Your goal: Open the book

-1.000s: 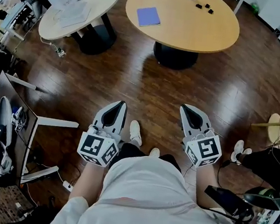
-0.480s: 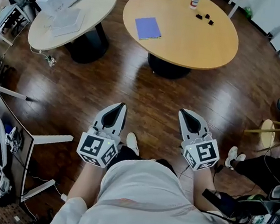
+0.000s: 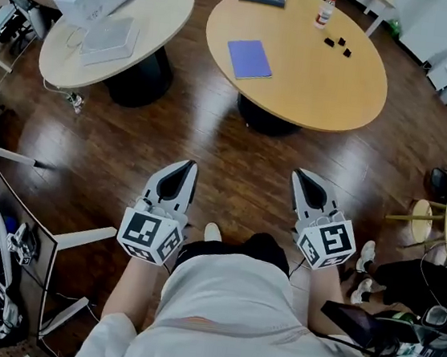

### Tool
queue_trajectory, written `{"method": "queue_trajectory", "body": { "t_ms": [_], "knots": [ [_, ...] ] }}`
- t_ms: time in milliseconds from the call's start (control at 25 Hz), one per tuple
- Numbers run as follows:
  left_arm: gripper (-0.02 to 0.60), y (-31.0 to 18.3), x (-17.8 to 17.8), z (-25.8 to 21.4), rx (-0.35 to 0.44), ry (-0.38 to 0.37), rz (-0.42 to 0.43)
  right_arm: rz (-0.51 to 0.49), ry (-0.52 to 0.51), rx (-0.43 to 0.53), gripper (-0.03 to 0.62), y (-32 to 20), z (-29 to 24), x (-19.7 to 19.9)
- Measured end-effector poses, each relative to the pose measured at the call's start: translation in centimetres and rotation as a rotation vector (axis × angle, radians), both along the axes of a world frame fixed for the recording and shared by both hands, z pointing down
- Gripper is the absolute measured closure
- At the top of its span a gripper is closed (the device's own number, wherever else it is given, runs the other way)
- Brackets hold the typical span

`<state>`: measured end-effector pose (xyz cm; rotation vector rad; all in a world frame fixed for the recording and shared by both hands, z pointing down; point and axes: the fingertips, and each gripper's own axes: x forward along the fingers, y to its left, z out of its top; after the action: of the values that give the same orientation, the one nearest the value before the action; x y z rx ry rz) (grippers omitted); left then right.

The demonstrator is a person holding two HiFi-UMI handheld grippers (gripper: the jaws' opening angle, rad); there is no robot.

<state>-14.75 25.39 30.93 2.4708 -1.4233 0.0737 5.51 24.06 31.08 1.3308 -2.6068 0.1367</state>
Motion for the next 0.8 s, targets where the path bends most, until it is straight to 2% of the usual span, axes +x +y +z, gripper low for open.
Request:
{"method": "queue_trajectory", "body": {
  "t_ms": [320,800],
  "knots": [
    [0.571,-3.1,-0.1,0.1,0.014,0.014,0.016,0.013,-0.027,0.018,0.591,-3.1,-0.7,-0.9],
    [0.571,-10.4,0.1,0.0,0.008,-0.009,-0.071,-0.079,-0.068,0.034,0.591,-12.7,-1.0,-1.1]
  ]
}}
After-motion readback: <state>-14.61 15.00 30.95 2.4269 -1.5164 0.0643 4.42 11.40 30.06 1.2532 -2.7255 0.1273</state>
